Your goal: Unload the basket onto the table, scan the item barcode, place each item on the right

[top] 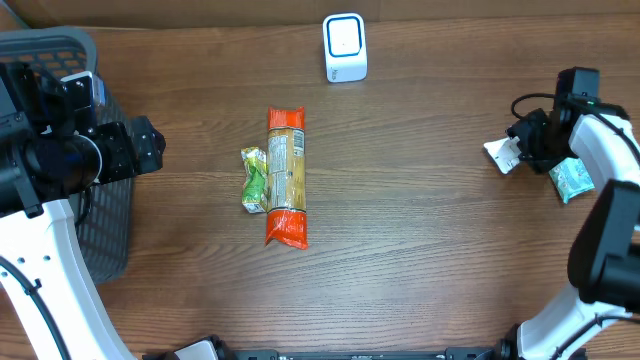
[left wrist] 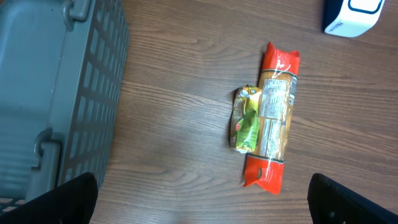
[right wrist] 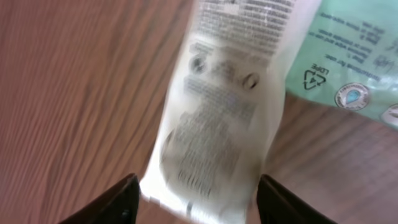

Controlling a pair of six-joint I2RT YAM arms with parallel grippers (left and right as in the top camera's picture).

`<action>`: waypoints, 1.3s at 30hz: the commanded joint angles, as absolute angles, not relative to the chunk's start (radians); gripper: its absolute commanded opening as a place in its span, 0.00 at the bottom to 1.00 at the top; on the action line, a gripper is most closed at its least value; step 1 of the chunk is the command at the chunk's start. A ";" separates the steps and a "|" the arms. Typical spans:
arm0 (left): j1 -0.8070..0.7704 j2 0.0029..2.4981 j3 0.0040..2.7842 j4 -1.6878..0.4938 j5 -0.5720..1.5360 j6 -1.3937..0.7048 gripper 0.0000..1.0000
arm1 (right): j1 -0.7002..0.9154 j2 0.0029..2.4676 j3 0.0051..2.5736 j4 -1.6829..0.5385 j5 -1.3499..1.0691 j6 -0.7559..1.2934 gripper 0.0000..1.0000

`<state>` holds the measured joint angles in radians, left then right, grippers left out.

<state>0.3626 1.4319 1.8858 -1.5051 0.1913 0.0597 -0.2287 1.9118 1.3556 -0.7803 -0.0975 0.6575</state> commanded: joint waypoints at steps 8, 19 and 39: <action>0.366 1.438 1.892 -1.507 0.200 0.079 0.99 | -0.144 1.545 1.444 -0.906 -0.157 0.509 0.99; 0.366 1.438 1.892 -1.507 0.200 0.079 1.00 | 0.226 1.595 1.421 -0.855 -0.315 0.467 0.99; 0.366 1.438 1.892 -1.507 0.200 0.079 1.00 | 0.742 2.027 1.421 -0.456 -0.094 0.629 0.93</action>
<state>0.3626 1.4319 1.8858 -1.5047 0.1913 0.0597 0.7185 1.9991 1.4246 -0.4694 -0.2024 0.6128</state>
